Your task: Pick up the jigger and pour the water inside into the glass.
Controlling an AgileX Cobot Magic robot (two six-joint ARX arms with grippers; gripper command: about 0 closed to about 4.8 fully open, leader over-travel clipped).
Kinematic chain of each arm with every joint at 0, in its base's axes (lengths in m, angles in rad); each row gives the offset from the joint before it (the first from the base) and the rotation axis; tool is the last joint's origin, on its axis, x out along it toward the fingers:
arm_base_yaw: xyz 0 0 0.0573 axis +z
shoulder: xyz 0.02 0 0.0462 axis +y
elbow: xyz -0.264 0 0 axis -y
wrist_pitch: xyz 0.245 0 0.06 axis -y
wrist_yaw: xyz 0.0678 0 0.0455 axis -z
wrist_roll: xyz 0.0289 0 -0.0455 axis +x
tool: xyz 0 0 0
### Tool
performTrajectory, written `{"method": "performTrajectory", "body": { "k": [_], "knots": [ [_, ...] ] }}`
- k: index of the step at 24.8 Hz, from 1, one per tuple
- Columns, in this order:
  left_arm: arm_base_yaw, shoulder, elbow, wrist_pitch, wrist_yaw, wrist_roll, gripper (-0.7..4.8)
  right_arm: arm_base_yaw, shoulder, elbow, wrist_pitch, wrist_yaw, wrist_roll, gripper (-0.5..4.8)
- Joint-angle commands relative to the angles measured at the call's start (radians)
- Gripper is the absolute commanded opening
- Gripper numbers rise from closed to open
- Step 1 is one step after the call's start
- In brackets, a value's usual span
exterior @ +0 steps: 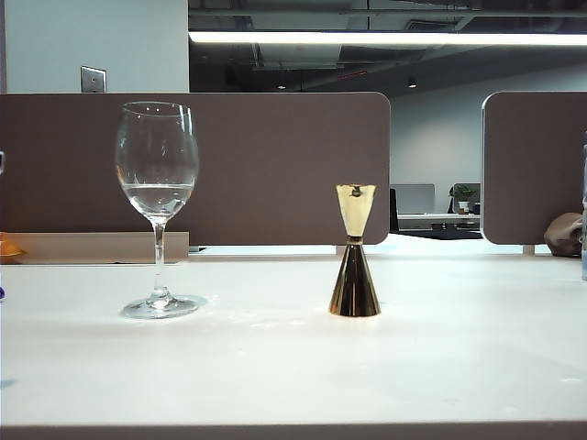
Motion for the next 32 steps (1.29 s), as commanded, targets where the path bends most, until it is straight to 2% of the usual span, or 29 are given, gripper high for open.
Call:
{"method": "performTrajectory", "body": {
  "k": [1,5,8,13,26,29,32],
  "knots": [
    [0.002,0.001,0.0,-0.003,0.005,0.005,-0.05,0.0,-0.042,-0.001,-0.053,0.001,0.002,-0.06],
    [0.002,0.001,0.0,-0.003,0.005,0.005,-0.05,-0.002,-0.123,-0.002,-0.123,0.027,-0.001,-0.06],
    [0.002,0.001,0.0,-0.003,0.005,0.005,-0.05,-0.008,-0.179,-0.002,-0.218,0.089,-0.006,-0.06],
    [0.002,0.001,0.0,-0.003,0.005,0.005,-0.05,-0.023,-0.222,-0.002,-0.315,0.089,-0.006,-0.06],
    [0.002,0.001,0.0,-0.003,0.005,0.005,-0.05,-0.014,-0.225,-0.002,-0.312,0.063,-0.004,-0.04],
    [0.002,0.001,0.0,-0.003,0.005,0.005,-0.05,-0.013,-0.225,-0.002,-0.308,0.026,-0.003,0.51],
    [0.002,0.001,0.0,-0.003,0.005,0.005,-0.05,-0.013,-0.225,-0.002,-0.306,0.018,-0.003,0.54]
  ]
}}
